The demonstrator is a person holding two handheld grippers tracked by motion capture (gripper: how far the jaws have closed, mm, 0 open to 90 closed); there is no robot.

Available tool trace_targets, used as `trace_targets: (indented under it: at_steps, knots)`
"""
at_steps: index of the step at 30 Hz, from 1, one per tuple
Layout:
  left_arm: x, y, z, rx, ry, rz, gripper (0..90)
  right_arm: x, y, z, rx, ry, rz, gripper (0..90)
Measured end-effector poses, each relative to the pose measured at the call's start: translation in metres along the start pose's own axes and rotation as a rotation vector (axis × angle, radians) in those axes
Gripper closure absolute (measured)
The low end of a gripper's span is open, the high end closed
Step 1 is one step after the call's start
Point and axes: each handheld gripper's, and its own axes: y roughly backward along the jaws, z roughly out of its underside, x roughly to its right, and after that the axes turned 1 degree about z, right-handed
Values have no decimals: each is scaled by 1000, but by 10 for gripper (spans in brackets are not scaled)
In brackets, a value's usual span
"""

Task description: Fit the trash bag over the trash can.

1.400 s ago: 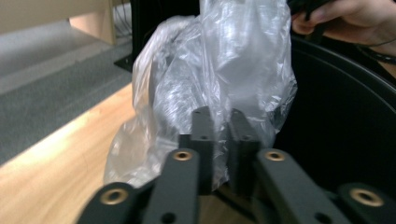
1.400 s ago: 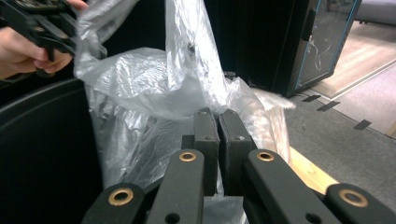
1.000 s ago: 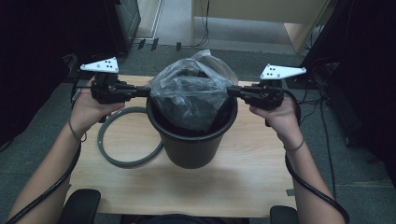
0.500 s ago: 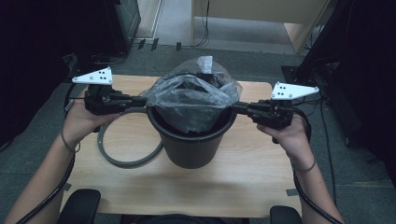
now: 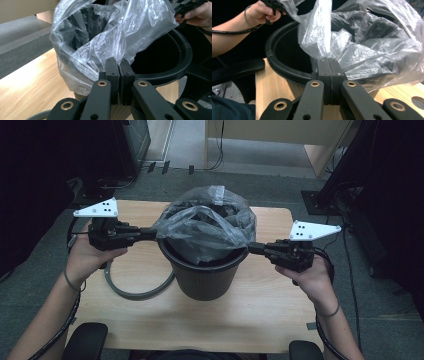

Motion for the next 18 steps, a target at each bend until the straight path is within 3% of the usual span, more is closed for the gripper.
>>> trace_targets:
  at_steps: [6,13,18]
  knots:
    - [8,0,9,-4,-16,11,864,-8,4,7,-22,1,-29,900]
    - [7,-1,16,-12,-15,10,864,-9,-1,15,-60,-4,-54,900]
    - [7,-1,19,-14,-25,34,874,-12,-8,18,-95,13,-81,900]
